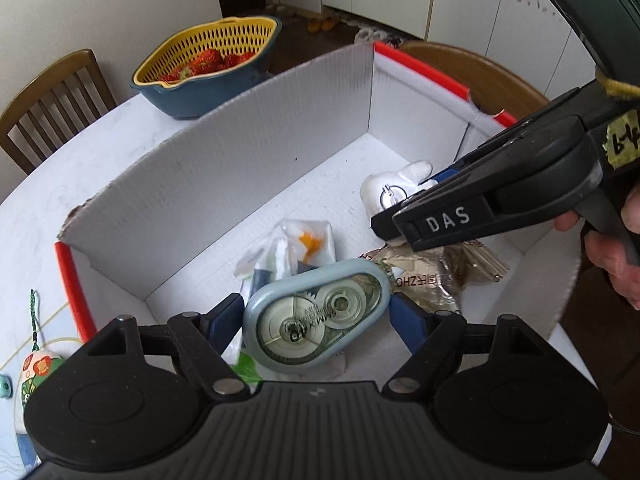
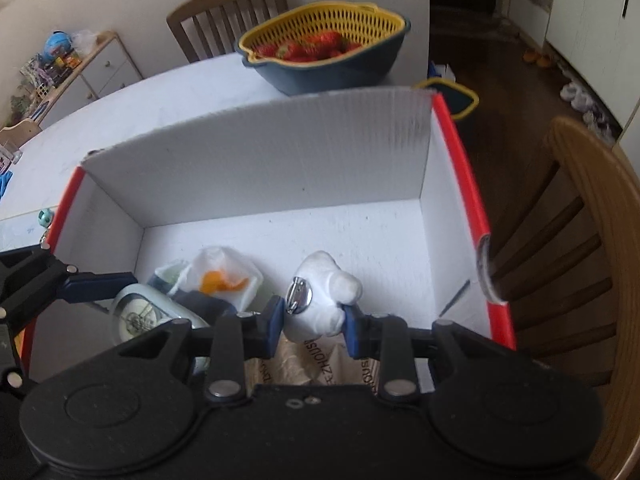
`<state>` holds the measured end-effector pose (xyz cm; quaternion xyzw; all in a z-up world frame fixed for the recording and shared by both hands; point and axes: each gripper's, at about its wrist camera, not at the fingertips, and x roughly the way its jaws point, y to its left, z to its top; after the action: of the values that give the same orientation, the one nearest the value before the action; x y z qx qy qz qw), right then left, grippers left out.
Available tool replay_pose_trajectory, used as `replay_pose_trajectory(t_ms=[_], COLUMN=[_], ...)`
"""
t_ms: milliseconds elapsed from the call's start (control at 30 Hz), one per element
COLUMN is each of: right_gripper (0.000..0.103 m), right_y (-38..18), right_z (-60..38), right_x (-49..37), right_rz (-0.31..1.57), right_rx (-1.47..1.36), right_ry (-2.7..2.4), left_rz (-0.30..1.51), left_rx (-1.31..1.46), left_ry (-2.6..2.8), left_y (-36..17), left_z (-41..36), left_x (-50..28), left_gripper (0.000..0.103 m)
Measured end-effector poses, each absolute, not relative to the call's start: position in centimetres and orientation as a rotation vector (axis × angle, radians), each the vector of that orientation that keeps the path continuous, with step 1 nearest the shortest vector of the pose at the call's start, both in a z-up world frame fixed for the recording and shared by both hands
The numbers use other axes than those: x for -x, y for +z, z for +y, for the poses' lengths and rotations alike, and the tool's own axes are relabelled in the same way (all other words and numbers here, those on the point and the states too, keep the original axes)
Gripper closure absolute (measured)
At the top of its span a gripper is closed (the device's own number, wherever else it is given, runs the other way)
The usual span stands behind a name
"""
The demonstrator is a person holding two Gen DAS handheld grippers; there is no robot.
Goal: Organize objects
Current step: 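Carry the dispenser and plush toy into the shoebox and open both tools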
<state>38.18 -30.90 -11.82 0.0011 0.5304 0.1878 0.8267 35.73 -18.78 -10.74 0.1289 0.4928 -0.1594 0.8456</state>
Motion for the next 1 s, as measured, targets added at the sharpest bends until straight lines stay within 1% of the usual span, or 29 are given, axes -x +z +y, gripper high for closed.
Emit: replay_pose_trajectory(t_ms=[200, 433, 567, 633, 733, 1000], right_gripper=[0.074, 0.069, 0.065, 0.061, 0.056, 0.053], right_y=[-12.8, -12.8, -12.5, -12.2, -11.7, -9.7], right_z=[-30.5, -30.8, -31.1, -31.2, -31.5, -31.7], right_x=[-38.7, -39.0, -38.7, -38.3, -37.6, -35.9], right_rz=[1.176, 1.209, 1.209, 1.2, 1.187, 1.129], right_rx=[-0.002, -0.014, -0.017, -0.017, -0.023, -0.045], right_ry=[0.397, 0.384, 0.378, 0.379, 0.377, 0.387], left_rz=[1.094, 1.117, 1.102, 1.093, 1.076, 1.004], left_rx=[-0.266, -0.25, -0.238, -0.226, -0.2, -0.159], left_ry=[-0.326, -0.332, -0.328, -0.323, -0.325, -0.333], left_y=[-11.7, -11.9, -11.6, -11.3, -10.7, -8.7], left_z=[-18.7, -18.8, -18.6, -18.3, -17.9, -16.8], left_x=[-36.8, -37.1, -36.9, -36.7, -36.3, -34.6], left_gripper=[0.026, 0.026, 0.025, 0.025, 0.025, 0.025])
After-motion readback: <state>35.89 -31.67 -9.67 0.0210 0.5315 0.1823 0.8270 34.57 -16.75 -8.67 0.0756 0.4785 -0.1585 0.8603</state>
